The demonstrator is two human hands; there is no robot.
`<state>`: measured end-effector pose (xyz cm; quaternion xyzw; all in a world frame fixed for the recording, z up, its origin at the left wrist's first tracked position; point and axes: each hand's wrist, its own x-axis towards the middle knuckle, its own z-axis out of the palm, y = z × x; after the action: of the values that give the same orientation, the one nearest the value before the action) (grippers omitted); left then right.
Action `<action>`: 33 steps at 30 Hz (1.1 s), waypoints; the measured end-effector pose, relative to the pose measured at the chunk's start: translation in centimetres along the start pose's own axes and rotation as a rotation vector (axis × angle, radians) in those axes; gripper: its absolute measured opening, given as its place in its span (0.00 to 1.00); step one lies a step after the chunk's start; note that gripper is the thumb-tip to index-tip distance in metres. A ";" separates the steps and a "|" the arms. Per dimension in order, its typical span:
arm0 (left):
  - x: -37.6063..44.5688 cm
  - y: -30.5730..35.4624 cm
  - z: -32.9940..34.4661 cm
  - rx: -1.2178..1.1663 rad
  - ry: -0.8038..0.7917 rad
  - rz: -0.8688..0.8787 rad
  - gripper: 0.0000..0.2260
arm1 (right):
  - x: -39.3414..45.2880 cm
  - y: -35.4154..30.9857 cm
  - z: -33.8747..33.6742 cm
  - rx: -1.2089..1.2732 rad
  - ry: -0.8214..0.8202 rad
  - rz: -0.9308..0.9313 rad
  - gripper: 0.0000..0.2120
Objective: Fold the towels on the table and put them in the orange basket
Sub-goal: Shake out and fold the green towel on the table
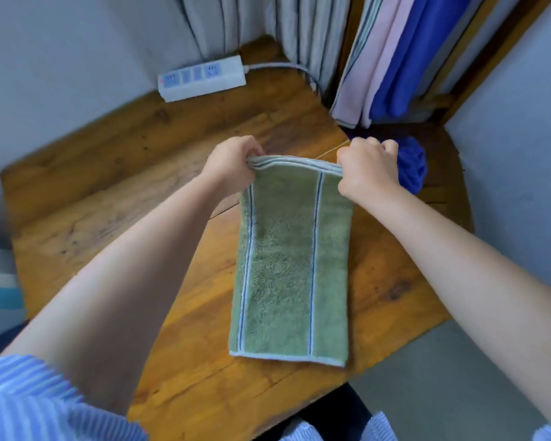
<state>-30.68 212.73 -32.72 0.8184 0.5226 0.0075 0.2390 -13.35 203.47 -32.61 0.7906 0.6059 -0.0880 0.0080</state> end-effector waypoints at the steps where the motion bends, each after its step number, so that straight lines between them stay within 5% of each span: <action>1: 0.1 -0.2 -0.4 0.033 0.044 0.029 0.14 | 0.5 0.1 -0.5 -0.009 0.061 -0.025 0.10; 6: -1.5 -1.5 -1.2 0.041 0.179 0.197 0.08 | 0.4 1.2 -1.6 0.075 0.249 -0.229 0.09; 14: -7.8 -4.1 1.5 0.125 0.006 0.507 0.07 | -6.2 0.9 1.2 0.077 0.046 -0.384 0.09; 22: -13.6 -3.5 4.8 0.069 -0.076 0.749 0.10 | -13.4 2.4 4.1 0.051 0.051 -0.421 0.16; 28: -16.6 -4.2 8.7 0.169 -0.183 0.657 0.06 | -16.2 2.6 6.8 -0.022 0.074 -0.401 0.19; 33: -17.5 -5.0 11.2 0.478 -0.292 0.526 0.14 | -17.4 2.3 8.1 -0.038 0.056 -0.367 0.17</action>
<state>-39.92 195.10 -40.47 0.9495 0.2423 -0.1702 0.1036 -16.58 185.21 -38.24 0.6685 0.7416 -0.0546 -0.0102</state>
